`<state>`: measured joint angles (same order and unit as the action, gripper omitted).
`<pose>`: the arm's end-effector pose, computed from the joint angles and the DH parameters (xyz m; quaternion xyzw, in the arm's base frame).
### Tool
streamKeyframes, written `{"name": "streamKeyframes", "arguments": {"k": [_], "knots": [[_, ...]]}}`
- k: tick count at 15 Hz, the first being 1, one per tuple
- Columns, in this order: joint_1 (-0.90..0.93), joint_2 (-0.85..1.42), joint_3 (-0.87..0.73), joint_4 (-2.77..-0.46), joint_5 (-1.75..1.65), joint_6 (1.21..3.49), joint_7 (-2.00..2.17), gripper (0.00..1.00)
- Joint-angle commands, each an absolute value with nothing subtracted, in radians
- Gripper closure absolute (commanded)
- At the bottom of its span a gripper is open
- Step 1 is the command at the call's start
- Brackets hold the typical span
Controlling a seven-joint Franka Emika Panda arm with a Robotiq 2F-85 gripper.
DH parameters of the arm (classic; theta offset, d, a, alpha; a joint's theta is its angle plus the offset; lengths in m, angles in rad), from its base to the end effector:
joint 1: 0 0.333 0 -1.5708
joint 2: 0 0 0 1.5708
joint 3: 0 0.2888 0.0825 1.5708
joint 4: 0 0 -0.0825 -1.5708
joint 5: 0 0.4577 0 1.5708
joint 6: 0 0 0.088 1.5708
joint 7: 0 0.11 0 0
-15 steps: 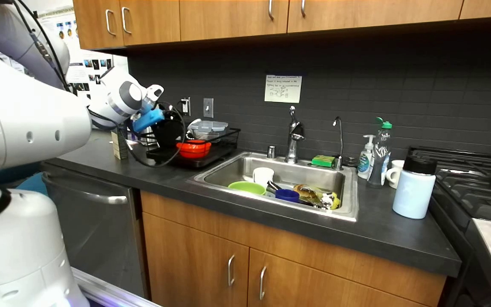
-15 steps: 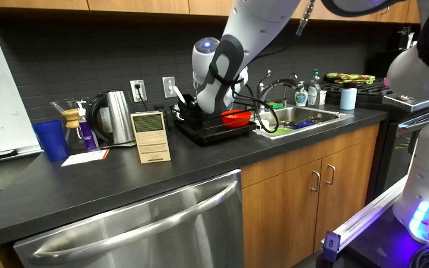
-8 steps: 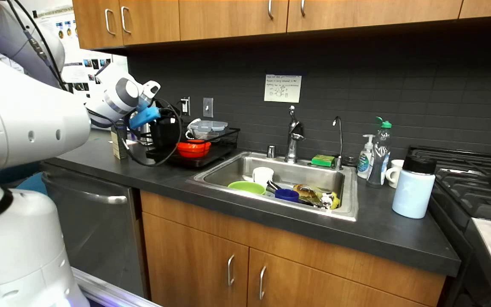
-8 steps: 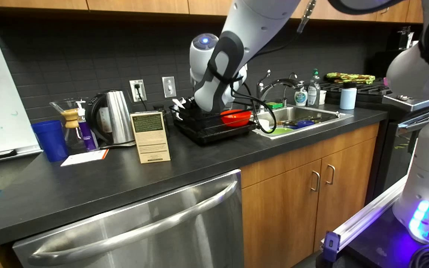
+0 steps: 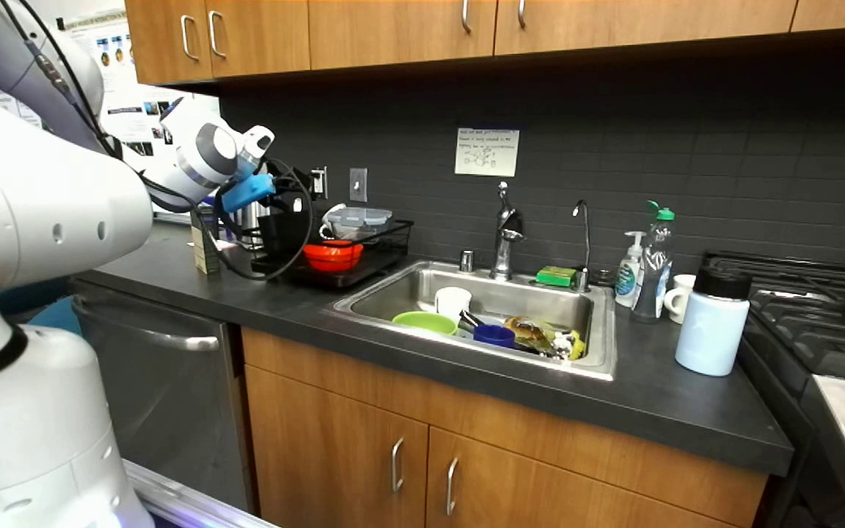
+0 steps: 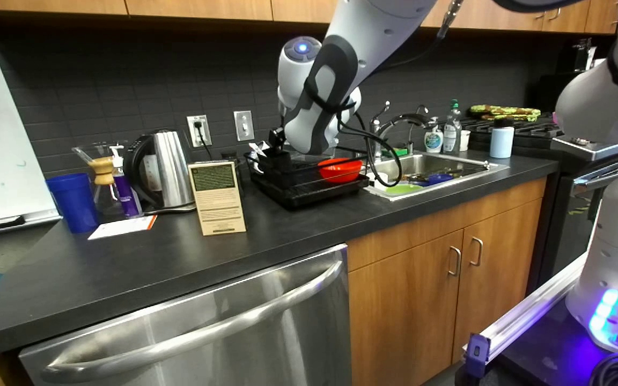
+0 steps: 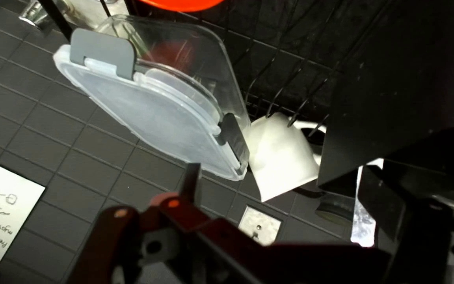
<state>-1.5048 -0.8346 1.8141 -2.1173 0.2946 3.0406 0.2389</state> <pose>0.6281 0.2242 0.3142 0.8811 0.0832 0.4297 0.1793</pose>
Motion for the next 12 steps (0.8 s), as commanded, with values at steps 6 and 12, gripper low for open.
{"name": "streamKeyframes", "arguments": {"k": [6,12], "knots": [[-1.283,-0.736,1.612,-2.302,0.243,3.105,0.223,0.00],[-0.910,-0.715,1.276,-2.531,0.125,3.034,0.158,0.00]]}}
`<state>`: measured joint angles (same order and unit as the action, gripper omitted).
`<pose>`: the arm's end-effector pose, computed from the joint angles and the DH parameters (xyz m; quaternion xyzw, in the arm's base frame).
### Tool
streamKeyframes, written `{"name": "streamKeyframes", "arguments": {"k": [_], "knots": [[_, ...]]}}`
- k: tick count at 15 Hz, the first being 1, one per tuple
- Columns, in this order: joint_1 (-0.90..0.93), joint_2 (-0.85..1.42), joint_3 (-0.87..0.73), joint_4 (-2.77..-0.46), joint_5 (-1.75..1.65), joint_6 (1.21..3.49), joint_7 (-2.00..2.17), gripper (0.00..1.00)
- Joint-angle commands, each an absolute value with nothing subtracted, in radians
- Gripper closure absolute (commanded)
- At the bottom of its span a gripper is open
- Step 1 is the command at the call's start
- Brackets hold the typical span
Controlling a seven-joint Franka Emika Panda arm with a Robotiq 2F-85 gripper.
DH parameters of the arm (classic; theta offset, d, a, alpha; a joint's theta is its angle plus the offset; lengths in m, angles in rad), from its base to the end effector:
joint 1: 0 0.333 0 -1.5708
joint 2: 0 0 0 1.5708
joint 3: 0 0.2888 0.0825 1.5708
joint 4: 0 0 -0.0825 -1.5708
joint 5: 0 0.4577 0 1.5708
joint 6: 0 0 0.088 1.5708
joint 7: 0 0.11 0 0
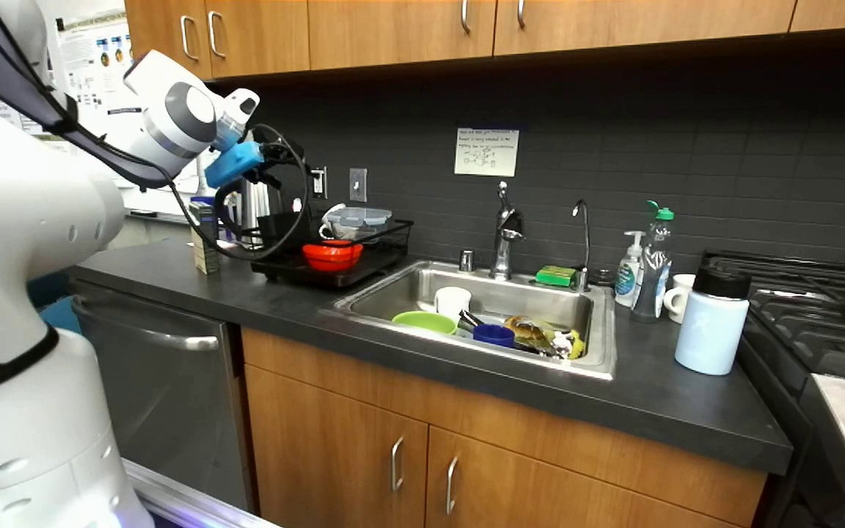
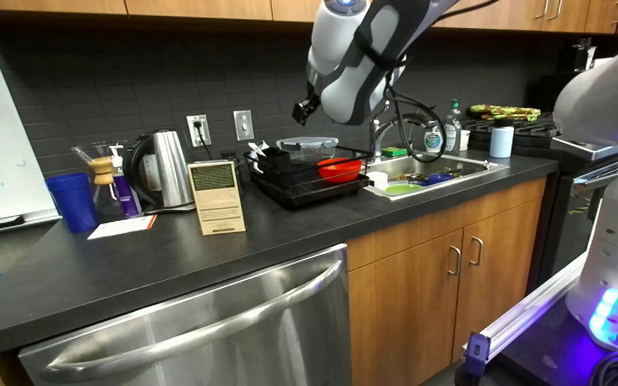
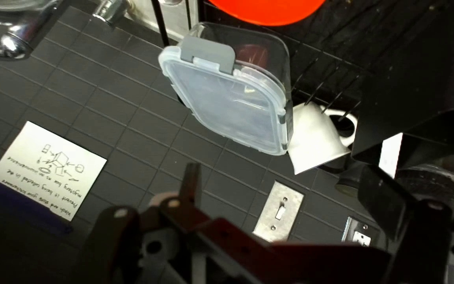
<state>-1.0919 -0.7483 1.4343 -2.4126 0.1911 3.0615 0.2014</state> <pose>0.5543 0.1845 0.3730 0.8714 0.0968 0.4415 0.1907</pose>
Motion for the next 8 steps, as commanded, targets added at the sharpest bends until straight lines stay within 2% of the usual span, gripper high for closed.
{"name": "streamKeyframes", "arguments": {"k": [1,8], "knots": [[-0.848,-0.724,1.221,-2.570,0.104,3.021,0.156,0.00],[-0.431,-0.800,0.815,-2.811,0.026,2.912,0.175,0.00]]}}
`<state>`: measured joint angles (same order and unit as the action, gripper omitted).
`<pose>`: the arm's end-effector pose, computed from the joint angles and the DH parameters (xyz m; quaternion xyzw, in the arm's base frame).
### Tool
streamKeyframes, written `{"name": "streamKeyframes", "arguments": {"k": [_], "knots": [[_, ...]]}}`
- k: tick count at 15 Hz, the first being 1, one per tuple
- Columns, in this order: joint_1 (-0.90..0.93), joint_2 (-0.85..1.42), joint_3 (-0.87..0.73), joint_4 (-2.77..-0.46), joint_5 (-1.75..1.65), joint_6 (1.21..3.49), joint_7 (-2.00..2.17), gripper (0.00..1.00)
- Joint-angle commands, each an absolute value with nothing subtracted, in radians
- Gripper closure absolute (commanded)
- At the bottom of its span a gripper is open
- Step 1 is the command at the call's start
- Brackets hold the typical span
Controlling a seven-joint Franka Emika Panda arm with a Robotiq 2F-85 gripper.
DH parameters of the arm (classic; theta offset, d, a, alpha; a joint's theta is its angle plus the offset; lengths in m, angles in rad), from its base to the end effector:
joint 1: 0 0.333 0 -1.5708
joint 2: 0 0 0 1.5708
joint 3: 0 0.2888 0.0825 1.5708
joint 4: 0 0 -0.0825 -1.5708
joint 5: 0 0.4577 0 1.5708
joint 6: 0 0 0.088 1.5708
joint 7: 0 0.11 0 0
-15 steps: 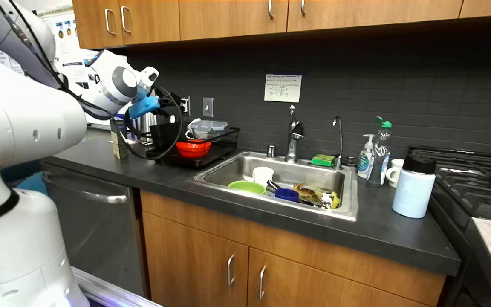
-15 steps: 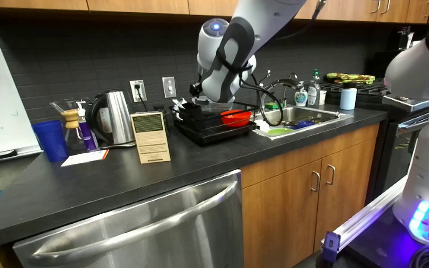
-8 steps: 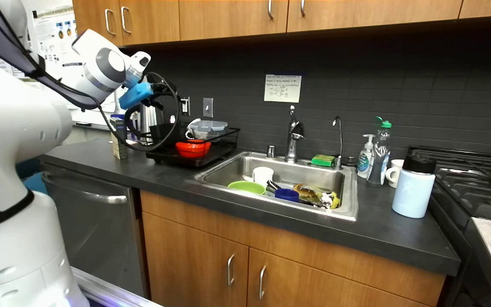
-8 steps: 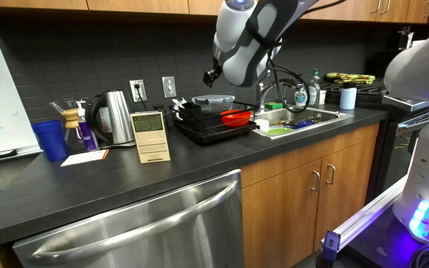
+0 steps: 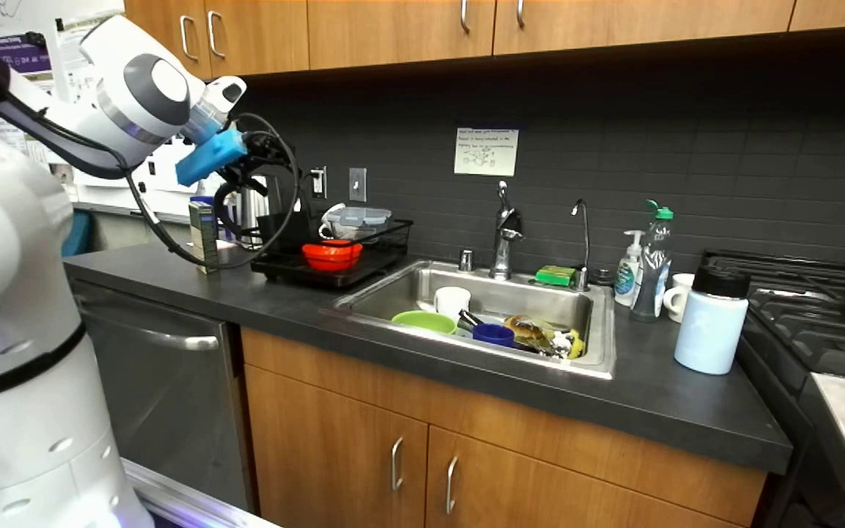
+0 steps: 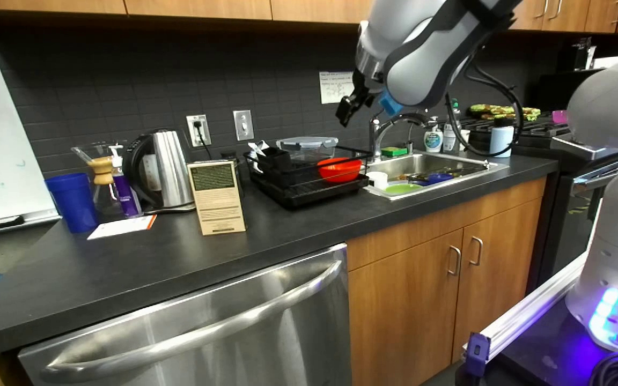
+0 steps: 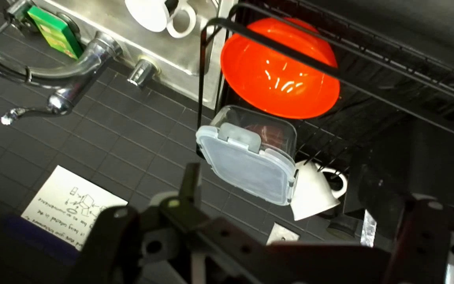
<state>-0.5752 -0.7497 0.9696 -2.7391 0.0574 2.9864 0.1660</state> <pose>0.4647 0.1381 0.3731 0.8926 0.1157 0.3949 0.1844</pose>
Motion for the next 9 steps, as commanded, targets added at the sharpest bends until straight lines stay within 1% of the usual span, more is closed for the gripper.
{"name": "streamKeyframes", "arguments": {"k": [1,2,5,9], "knots": [[-0.383,-0.812,0.759,-2.823,0.019,2.865,0.181,0.00],[-0.380,-0.823,0.725,-2.786,0.003,2.805,0.196,0.00],[-0.300,-0.885,0.598,-2.782,-0.035,2.703,0.234,0.00],[-0.227,-0.961,0.486,-2.789,-0.088,2.570,0.271,0.00]]}}
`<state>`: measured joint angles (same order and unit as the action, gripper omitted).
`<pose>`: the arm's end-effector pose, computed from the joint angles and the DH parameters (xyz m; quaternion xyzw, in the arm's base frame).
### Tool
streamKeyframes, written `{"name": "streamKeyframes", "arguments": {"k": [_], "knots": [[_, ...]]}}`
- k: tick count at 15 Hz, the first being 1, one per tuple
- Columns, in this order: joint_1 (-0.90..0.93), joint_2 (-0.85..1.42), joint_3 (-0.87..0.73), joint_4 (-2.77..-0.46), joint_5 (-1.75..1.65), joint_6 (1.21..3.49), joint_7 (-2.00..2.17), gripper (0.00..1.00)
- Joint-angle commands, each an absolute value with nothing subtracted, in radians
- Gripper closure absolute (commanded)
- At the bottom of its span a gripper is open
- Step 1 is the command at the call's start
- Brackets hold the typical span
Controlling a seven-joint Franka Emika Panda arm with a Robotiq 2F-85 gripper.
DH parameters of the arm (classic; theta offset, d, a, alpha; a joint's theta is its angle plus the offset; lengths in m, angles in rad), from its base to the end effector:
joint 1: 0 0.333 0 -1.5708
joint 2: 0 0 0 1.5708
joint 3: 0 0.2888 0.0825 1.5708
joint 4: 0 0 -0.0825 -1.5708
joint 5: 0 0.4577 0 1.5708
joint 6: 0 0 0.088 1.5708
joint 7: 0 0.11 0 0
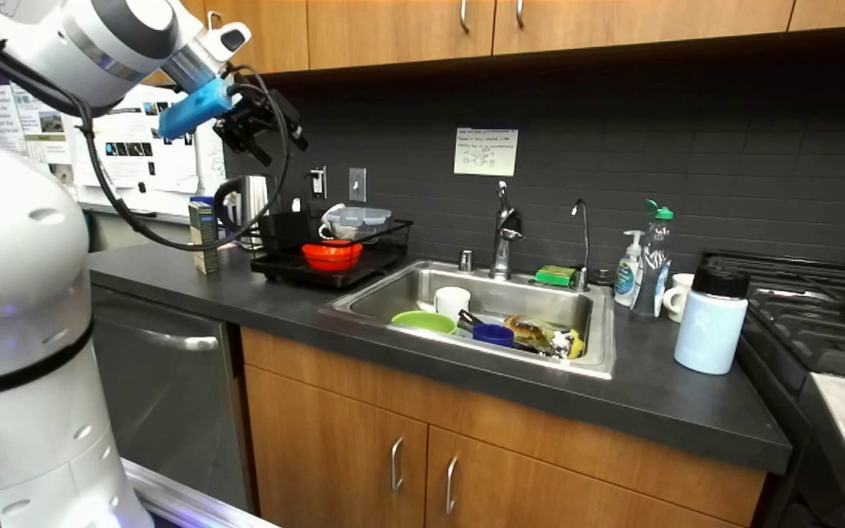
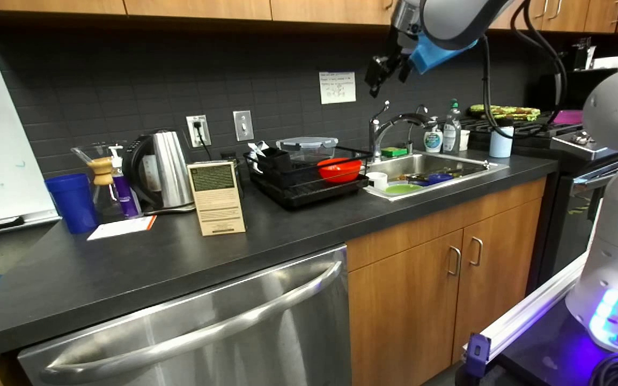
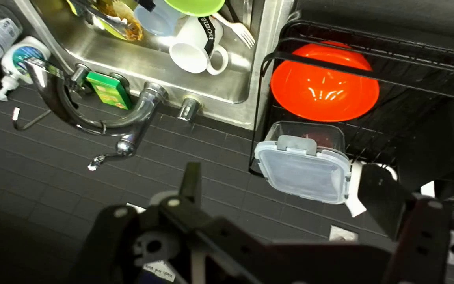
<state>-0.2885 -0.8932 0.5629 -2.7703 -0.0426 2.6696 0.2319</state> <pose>0.4341 0.0960 0.4556 0.9167 0.0222 0.3662 0.1584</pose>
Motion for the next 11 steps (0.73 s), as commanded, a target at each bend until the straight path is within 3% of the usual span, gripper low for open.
{"name": "streamKeyframes", "arguments": {"k": [1,6,11], "knots": [[-0.224,-0.966,0.480,-2.777,-0.103,2.519,0.288,0.00],[-0.188,-0.980,0.440,-2.771,-0.159,2.316,0.337,0.00],[-0.170,-0.961,0.423,-2.768,-0.181,2.316,0.351,0.00]]}}
